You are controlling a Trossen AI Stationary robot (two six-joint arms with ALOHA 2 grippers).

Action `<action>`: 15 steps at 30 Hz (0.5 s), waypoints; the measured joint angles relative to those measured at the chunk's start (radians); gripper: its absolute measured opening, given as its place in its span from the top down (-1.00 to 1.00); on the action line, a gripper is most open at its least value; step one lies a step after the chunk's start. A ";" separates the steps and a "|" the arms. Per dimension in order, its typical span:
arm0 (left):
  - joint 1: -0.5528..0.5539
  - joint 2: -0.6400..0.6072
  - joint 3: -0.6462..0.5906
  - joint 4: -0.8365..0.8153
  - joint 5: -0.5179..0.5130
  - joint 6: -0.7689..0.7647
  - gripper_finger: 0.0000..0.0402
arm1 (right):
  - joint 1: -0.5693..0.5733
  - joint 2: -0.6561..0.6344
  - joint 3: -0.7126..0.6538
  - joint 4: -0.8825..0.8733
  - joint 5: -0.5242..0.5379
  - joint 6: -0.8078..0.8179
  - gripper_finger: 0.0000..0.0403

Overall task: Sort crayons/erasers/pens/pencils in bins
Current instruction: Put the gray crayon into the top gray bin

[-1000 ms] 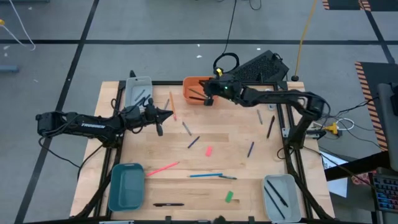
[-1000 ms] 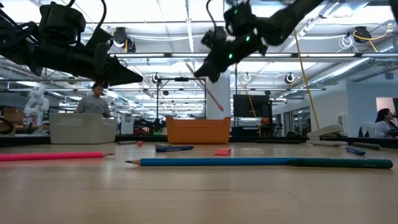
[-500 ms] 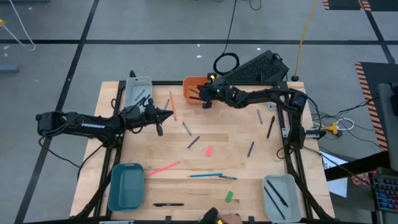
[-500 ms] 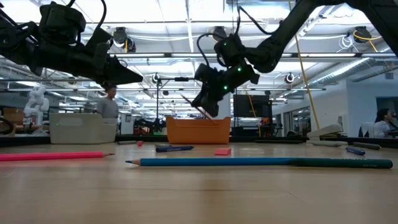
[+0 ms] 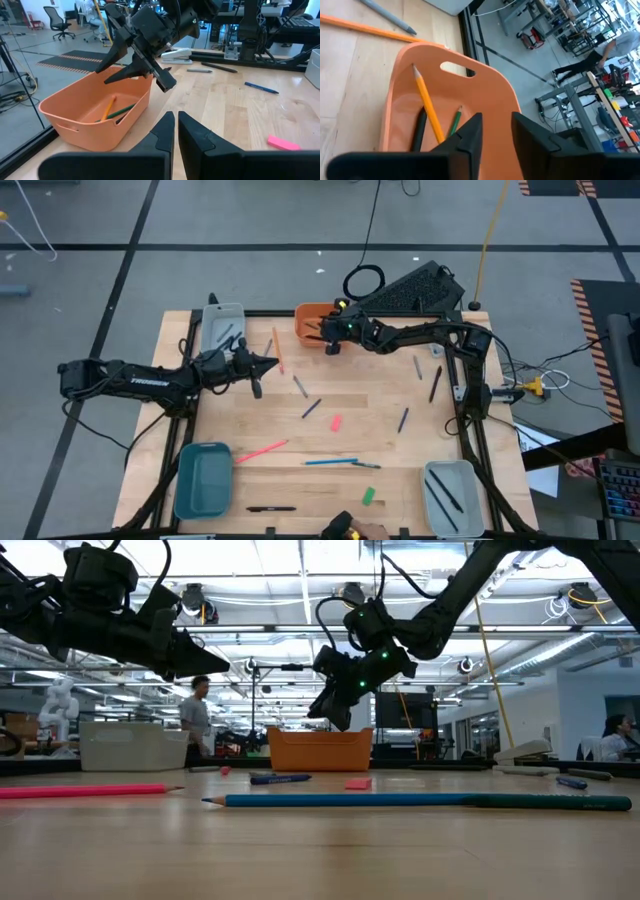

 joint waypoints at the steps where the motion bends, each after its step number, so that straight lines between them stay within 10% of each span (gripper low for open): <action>1: 0.000 0.000 0.000 0.000 0.000 0.000 0.87 | 0.000 0.000 0.000 0.005 0.000 0.010 0.46; 15: 0.000 0.001 0.000 -0.025 0.010 0.017 0.87 | 0.132 -0.289 -0.003 -0.329 0.028 0.307 0.62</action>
